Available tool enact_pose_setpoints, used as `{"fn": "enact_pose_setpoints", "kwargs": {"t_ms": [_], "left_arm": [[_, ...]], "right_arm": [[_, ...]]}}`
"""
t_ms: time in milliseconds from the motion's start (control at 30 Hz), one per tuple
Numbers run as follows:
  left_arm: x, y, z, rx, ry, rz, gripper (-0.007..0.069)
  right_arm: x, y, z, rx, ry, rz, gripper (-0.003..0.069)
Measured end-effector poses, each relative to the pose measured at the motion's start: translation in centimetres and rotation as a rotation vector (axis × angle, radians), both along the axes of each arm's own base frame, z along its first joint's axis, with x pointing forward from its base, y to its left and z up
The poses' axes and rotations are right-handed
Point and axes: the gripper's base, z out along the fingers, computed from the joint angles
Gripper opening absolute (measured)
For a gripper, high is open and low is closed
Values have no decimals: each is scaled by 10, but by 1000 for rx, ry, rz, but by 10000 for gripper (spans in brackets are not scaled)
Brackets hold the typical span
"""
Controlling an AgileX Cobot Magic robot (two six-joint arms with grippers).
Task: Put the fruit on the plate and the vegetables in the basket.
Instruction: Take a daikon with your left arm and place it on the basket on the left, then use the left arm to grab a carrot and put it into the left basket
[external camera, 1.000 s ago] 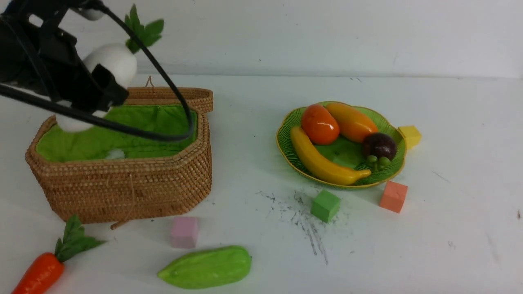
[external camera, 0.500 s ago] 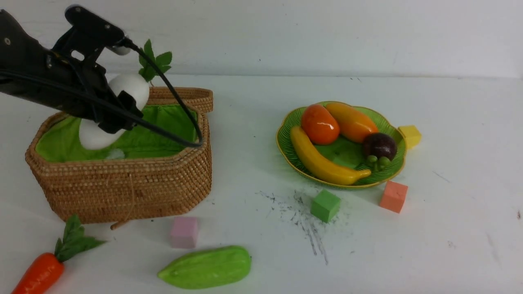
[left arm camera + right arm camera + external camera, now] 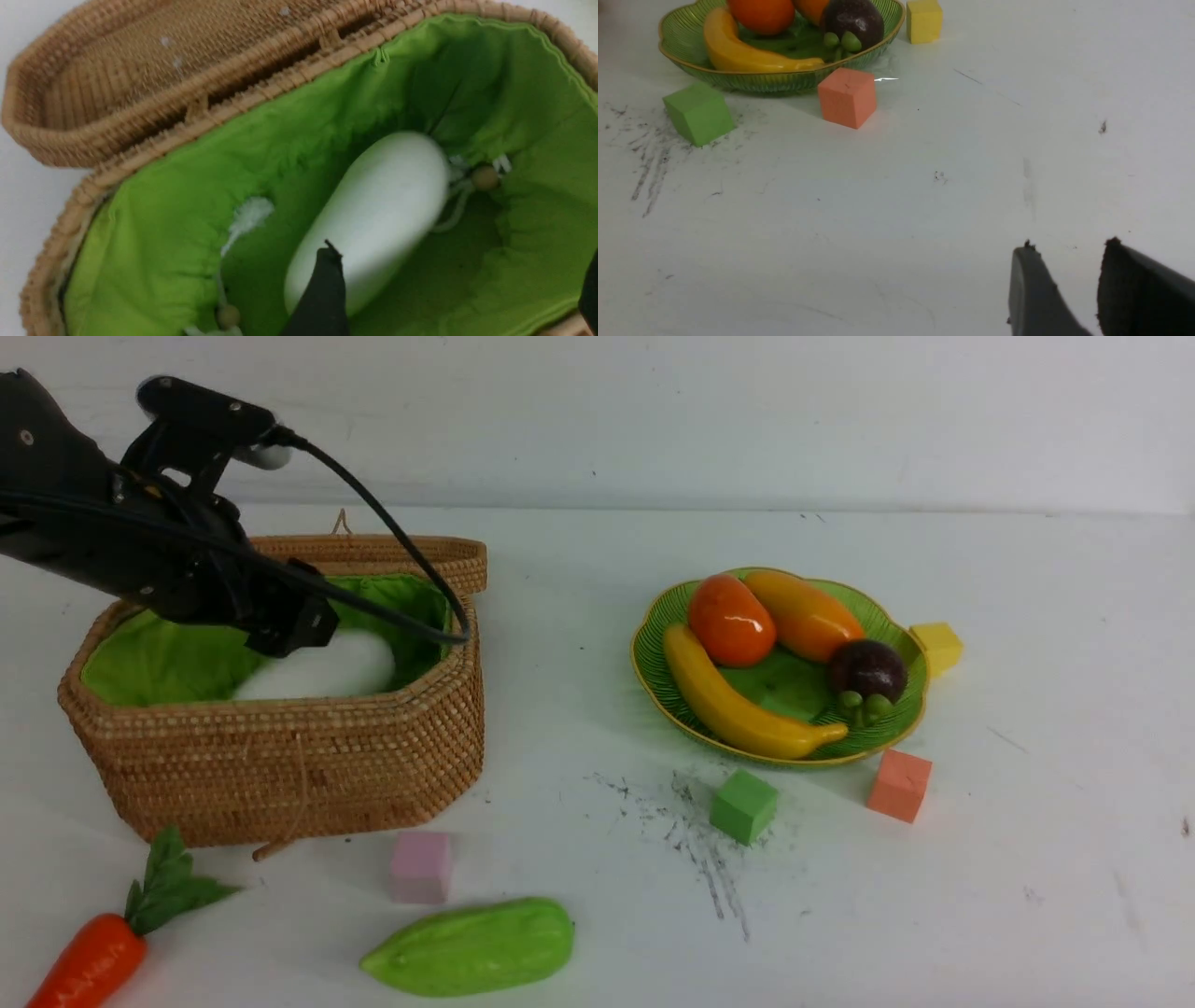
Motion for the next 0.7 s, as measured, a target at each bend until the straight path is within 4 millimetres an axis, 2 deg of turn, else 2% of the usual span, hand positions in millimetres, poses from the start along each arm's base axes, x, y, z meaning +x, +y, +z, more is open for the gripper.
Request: {"fn": "enact_pose_setpoints", "kwargs": {"t_ms": [100,200,333,367,467,500,533,567,600,700], "left_arm": [[-11,2,8,-7,39,28,657],[-34,8,24,-4,114,107,632],[-69,19,27,77,302,206,596],[-71,20,27,83,309,210,594],[-99,33,-2,247,472,232,570],[-106,36,-13,282,509,229,564],[-107,37,-16,288,517,228,563],[-114,39,-30,318,548,221,559],[-119,40,-47,345,560,206,553],[-124,42,-76,369,498,176,549]], "right_arm": [[0,0,0,-1,0,0,229],[0,0,0,-1,0,0,234],[0,0,0,-2,0,0,237],[0,0,0,-2,0,0,237],[0,-1,0,-15,0,-1,237],[0,-1,0,-18,0,-2,238],[0,-1,0,-19,0,-2,238],[0,-1,0,-26,0,-2,238],[0,-1,0,-26,0,-2,239],[0,-1,0,-26,0,-2,239]]}}
